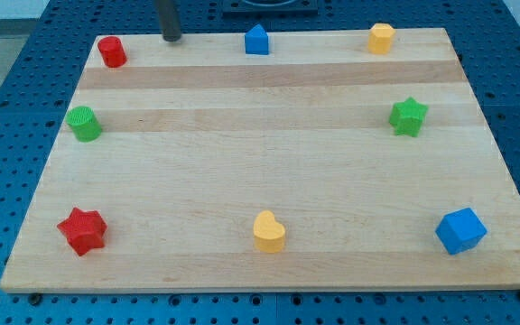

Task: Place the red circle above the green circle

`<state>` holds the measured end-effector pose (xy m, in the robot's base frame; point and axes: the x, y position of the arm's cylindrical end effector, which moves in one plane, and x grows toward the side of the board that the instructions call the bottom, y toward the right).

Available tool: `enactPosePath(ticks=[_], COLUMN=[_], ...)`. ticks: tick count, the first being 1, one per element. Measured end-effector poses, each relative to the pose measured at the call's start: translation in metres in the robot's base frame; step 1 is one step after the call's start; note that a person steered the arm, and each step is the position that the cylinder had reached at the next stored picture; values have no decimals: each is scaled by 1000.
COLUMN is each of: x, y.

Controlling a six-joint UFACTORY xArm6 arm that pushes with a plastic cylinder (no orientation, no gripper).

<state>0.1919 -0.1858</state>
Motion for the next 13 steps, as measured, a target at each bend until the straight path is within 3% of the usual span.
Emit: enactPosePath(ticks=[2,3,6,7,10,13], x=[0,-1,21,22,77,67], y=[-26,-69,-88,-88,-75,-36])
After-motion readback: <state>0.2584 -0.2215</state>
